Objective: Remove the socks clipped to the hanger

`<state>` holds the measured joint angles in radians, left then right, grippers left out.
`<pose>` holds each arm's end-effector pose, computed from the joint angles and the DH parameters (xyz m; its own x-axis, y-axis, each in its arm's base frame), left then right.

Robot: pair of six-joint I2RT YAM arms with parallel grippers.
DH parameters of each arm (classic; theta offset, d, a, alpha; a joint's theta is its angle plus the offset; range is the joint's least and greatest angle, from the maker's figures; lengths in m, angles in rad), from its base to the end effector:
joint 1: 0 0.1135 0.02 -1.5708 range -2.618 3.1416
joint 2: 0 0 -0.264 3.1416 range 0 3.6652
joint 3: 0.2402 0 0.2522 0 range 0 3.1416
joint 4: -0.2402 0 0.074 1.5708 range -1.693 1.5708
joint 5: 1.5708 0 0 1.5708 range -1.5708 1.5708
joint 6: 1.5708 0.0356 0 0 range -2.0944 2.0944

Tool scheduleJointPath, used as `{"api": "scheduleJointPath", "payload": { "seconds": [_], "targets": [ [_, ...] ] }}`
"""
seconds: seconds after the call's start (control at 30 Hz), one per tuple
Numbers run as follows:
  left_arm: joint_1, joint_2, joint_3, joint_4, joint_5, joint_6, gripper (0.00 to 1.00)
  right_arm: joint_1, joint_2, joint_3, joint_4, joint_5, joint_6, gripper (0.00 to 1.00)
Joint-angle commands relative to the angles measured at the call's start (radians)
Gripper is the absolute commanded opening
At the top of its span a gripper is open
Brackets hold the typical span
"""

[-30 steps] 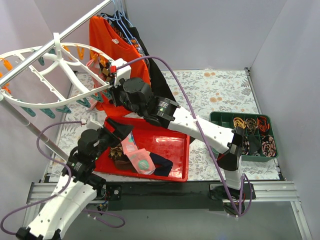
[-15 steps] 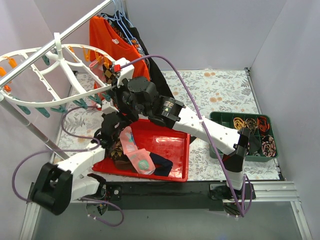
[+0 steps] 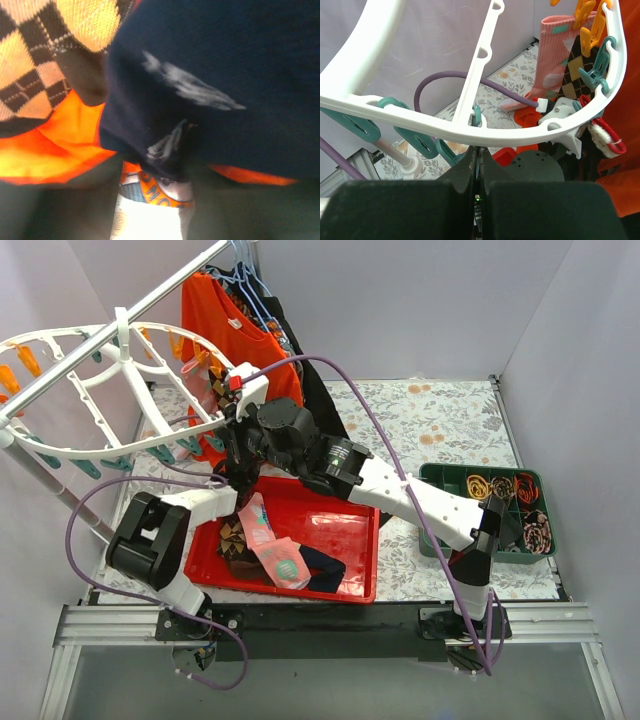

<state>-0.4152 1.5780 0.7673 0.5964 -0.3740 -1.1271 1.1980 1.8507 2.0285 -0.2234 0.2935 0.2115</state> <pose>0.3153 -0.1248 0.2185 -0.1277 -0.8625 -0.4896 -0.1548 0.5050 -0.8492 0.1667 0.3980 0.4647 -0.1813 0.0882 -0.9795 -0.7652 0.6130 0.1968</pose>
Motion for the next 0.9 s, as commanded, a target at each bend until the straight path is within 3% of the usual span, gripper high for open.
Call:
{"api": "scheduleJointPath", "payload": {
  "seconds": [0.0, 0.13, 0.5, 0.57, 0.87],
  "targets": [
    [0.004, -0.027, 0.032, 0.011, -0.008, 0.047, 0.19, 0.008, -0.070, -0.036, 0.030, -0.013, 0.003, 0.03],
    [0.004, -0.097, -0.017, -0.010, 0.078, 0.038, 0.01, 0.008, -0.087, -0.059, 0.030, -0.005, 0.002, 0.08],
    [0.004, -0.461, -0.187, -0.305, 0.383, -0.166, 0.00, -0.005, -0.128, -0.109, -0.014, -0.002, 0.008, 0.58],
    [0.006, -0.537, -0.206, -0.348, 0.467, -0.186, 0.00, -0.006, -0.140, -0.123, -0.033, 0.013, 0.002, 0.59],
    [0.007, -0.751, -0.221, -0.529, 0.592, -0.289, 0.00, -0.011, -0.222, -0.166, -0.077, 0.082, -0.001, 0.60]
  ]
}}
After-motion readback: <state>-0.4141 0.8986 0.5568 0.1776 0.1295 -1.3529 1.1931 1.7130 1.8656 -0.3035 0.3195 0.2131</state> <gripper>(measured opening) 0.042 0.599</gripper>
